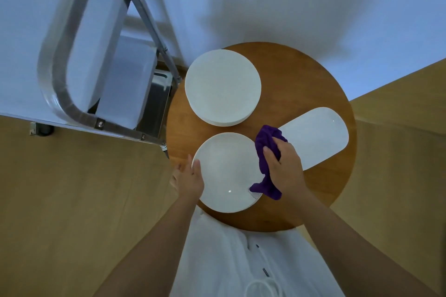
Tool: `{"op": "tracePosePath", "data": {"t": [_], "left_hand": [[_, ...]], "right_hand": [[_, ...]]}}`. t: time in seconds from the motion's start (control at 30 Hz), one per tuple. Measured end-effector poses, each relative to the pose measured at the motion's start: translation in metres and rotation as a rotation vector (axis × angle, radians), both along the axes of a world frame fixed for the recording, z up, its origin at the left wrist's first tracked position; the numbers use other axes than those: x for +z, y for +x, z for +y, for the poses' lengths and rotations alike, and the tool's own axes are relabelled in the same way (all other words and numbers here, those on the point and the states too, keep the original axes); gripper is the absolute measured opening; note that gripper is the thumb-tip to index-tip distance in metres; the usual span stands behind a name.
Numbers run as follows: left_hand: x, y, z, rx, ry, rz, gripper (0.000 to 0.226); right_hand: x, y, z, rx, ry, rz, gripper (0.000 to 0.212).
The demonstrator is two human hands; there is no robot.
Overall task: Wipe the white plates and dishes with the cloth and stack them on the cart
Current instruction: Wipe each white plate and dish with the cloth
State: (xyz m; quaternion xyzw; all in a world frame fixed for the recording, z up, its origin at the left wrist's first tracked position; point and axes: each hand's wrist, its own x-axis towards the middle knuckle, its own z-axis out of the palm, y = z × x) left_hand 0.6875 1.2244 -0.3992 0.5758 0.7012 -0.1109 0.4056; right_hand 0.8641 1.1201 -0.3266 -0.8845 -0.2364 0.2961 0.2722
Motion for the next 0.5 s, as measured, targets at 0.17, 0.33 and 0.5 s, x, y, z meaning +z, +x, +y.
{"op": "tracePosePath", "data": {"t": [0.17, 0.33, 0.5], "left_hand": [[-0.015, 0.002, 0.012, -0.176, -0.16, 0.15, 0.062], [-0.009, 0.007, 0.022, -0.24, -0.153, 0.154, 0.074], [0.001, 0.04, 0.079, 0.078, 0.056, -0.202, 0.075]], "right_hand": [[-0.005, -0.003, 0.009, 0.032, -0.027, 0.001, 0.038], [-0.009, -0.004, 0.019, 0.067, -0.035, -0.007, 0.037], [-0.008, -0.001, 0.03, 0.031, -0.03, -0.004, 0.038]]}}
